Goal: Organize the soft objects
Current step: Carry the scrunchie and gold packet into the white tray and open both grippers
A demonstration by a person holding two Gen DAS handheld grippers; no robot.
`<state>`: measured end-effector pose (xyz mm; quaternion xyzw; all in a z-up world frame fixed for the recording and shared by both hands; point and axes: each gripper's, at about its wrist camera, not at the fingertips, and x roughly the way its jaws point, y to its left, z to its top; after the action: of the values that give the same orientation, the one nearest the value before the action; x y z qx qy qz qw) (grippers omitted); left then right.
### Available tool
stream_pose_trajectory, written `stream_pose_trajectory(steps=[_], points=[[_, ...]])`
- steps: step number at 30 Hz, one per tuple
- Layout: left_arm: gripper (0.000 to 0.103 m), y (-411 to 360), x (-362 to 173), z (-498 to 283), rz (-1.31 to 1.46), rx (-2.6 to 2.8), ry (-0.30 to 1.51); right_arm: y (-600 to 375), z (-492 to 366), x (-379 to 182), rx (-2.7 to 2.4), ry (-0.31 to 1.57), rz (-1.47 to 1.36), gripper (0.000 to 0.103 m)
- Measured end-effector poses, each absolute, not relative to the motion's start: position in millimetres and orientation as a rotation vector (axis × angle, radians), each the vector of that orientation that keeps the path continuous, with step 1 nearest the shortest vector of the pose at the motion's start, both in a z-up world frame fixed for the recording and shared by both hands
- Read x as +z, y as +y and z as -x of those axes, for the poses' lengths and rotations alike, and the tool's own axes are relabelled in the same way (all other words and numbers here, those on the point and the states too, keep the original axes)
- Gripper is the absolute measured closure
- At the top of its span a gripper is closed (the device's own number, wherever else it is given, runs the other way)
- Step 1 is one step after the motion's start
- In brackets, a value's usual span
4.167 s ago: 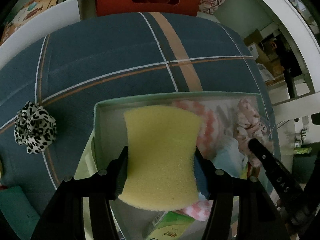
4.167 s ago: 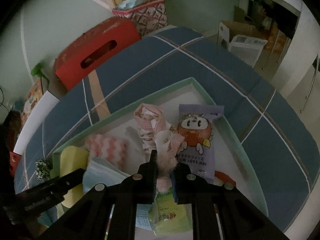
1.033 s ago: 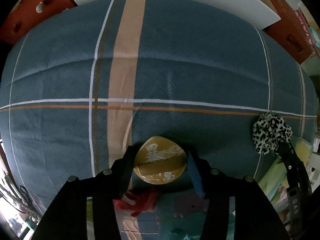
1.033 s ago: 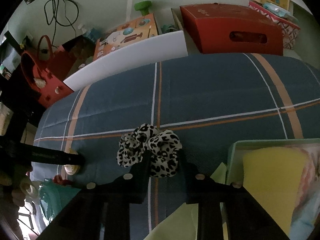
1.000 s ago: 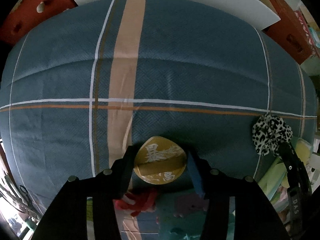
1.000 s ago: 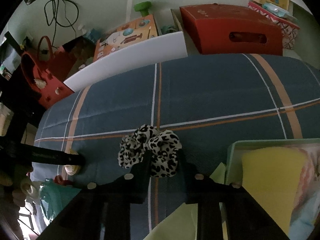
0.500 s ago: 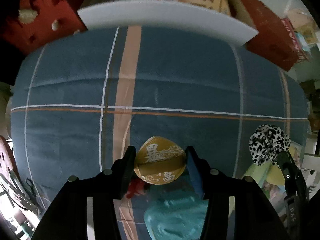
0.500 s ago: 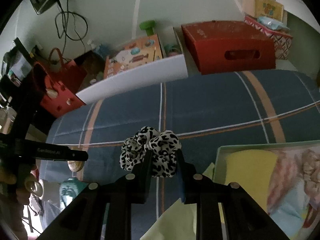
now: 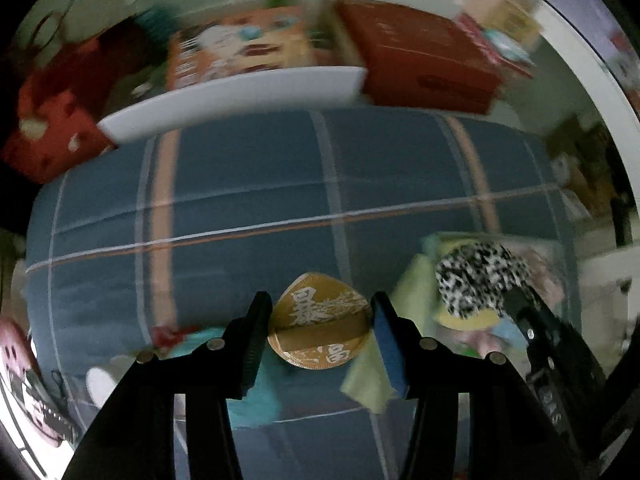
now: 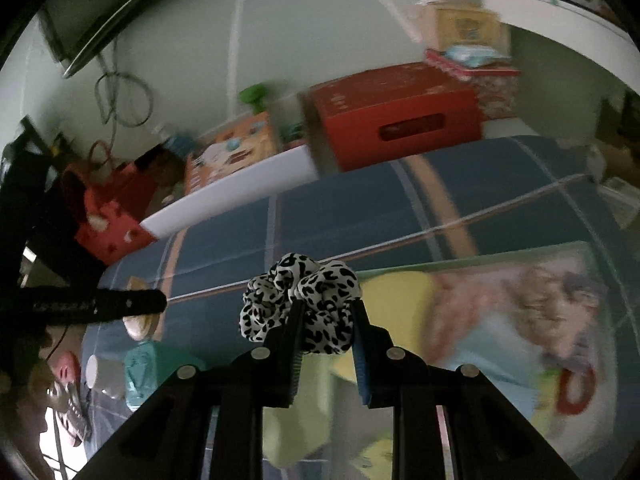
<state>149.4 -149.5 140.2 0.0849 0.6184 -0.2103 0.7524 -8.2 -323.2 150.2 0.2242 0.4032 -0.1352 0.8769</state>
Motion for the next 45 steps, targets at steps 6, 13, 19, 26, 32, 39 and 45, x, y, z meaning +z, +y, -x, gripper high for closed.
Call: stream_pose_trajectory(steps=[6,13,19,26,32,39,45], points=[[0.05,-207.3,129.3,-118.8,-0.245,-0.575,1.362,-376.4,37.7,143.7,-0.444,0.844,-0.532,0.08],[0.05,-259.8,108.0,-93.2,-0.306,-0.657,1.408,-412.4,60.5,135.8,-0.51,0.835,-0.595,0.08],[0.05,-288.4,94.1,-67.9,-0.346,-0.735,1.445,-434.9,76.0,128.6,-0.566,0.827,-0.644,0.079],[0.05,-305.1,75.8,-38.8,-0.398,-0.791,1.482,-443.2,74.7,104.4,-0.584,0.923,-0.665,0.077],[0.05,-309.8,50.4,-34.2,-0.416,-0.759,1.53,-444.0,71.8,93.2,-0.597,0.982,-0.66,0.076],[0.041,-308.3,45.5,-34.2,-0.399,-0.748,1.552,-444.1,67.0,96.6,-0.622,1.014,-0.638,0.064],[0.026,-293.3,62.2,-34.6,-0.328,-0.777,1.514,-439.6,70.5,116.5,-0.629,0.978,-0.609,0.057]])
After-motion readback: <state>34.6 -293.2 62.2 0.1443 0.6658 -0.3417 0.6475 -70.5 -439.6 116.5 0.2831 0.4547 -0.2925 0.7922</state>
